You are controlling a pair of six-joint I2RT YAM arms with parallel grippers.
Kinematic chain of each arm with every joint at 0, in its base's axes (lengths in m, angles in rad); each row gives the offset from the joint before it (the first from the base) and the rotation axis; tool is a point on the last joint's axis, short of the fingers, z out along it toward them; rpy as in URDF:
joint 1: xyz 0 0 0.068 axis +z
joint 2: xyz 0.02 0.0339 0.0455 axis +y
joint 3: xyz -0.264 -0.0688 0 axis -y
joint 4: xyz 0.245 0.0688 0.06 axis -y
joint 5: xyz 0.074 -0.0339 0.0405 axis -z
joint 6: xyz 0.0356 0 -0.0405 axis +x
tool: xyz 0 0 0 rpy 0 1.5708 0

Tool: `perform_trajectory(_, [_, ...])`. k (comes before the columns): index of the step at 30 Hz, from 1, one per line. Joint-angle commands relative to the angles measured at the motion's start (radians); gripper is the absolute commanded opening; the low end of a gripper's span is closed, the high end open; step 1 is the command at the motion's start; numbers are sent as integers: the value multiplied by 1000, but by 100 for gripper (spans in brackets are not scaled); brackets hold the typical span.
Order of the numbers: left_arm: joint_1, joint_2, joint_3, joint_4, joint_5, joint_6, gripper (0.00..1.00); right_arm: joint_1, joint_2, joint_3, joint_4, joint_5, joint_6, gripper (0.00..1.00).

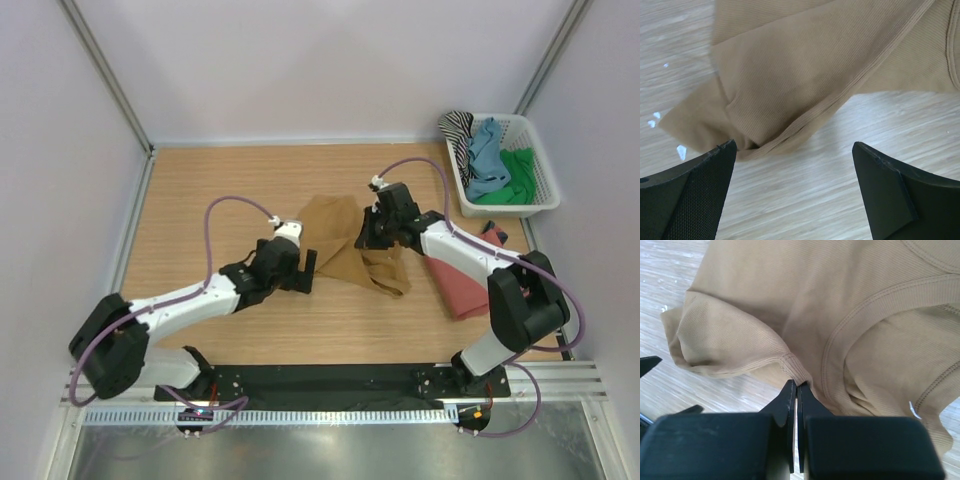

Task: Fold and stack the tank tops
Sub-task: Flatten the tank top out

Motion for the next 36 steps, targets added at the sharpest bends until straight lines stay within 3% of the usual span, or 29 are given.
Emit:
perform_trajectory(1, [-24, 107, 104, -30, -55, 43, 98, -28, -1, 40, -5, -37, -18, 1])
perform_trajectory(7, [-22, 169, 170, -84, -131, -2, 98, -97, -45, 9, -48, 29, -24, 1])
perform_trajectory(16, [12, -9, 94, -70, -148, -253, 100, -220, -131, -123, -2, 72, 32, 1])
perform_trajectory(20, [88, -63, 32, -79, -18, -458, 100, -223, -133, -150, 42, 73, 45, 1])
perform_trajectory(25, [329, -69, -101, -22, 257, -716, 100, -225, -120, -161, 70, 50, 54, 1])
perform_trajectory(28, [352, -52, -149, 34, 325, -812, 91, -225, -131, -164, 73, 46, 57, 1])
perform_trajectory(29, [354, -48, -159, 55, 354, -827, 83, -223, -134, -167, 75, 49, 57, 1])
perform_trajectory(31, [354, -32, -184, 102, 377, -879, 78, -223, -145, -170, 76, 52, 57, 1])
perform_trajectory(33, [352, -18, -198, 138, 405, -904, 65, -225, -150, -172, 79, 53, 57, 1])
perform_trajectory(36, [351, 9, -212, 167, 408, -947, 62, -225, -154, -175, 84, 47, 60, 1])
